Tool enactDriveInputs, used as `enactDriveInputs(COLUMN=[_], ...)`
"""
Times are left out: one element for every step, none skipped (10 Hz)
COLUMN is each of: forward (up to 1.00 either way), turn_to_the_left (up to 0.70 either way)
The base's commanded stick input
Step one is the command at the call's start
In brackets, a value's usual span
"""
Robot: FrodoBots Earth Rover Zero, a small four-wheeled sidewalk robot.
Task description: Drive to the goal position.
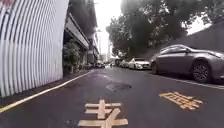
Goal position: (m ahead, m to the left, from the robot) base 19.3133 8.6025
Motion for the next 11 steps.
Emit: enactDriveInputs(forward=[0.68, 0.69, 0.69, 0.69, 0.68, 0.69, 0.7, 0.7, 0.7, 0.7, 0.7], turn_to_the_left=[0.0, 0.0, 0.0, 0.0, 0.0, 0.0, 0.0, 0.0, 0.0, 0.0, 0.0])
